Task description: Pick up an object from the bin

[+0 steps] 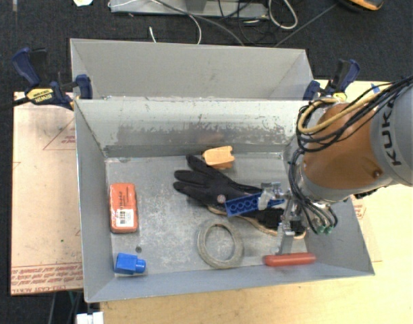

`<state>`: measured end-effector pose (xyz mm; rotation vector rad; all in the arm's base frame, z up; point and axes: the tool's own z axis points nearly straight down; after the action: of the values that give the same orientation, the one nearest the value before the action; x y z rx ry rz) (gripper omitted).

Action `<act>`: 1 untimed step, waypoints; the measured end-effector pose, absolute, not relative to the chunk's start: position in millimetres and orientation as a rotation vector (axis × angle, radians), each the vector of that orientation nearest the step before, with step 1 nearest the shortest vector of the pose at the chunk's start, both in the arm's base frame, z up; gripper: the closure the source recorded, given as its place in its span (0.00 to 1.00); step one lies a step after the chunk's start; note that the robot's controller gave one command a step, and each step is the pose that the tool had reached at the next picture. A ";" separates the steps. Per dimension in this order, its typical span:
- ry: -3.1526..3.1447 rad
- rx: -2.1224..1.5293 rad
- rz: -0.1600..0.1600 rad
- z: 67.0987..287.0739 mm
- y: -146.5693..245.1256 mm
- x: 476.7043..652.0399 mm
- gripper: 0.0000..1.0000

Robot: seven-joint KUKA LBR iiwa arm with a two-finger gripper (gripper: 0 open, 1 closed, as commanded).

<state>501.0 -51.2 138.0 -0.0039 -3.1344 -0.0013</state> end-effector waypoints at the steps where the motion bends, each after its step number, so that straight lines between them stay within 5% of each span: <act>1: -3.141 -0.001 0.000 142.4 -51.0 502.7 0.00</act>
Offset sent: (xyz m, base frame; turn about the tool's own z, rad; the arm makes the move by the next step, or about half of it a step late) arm 0.0722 -0.0072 -0.0680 0.0628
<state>502.7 -51.0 142.4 -0.0011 -3.1415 -0.0005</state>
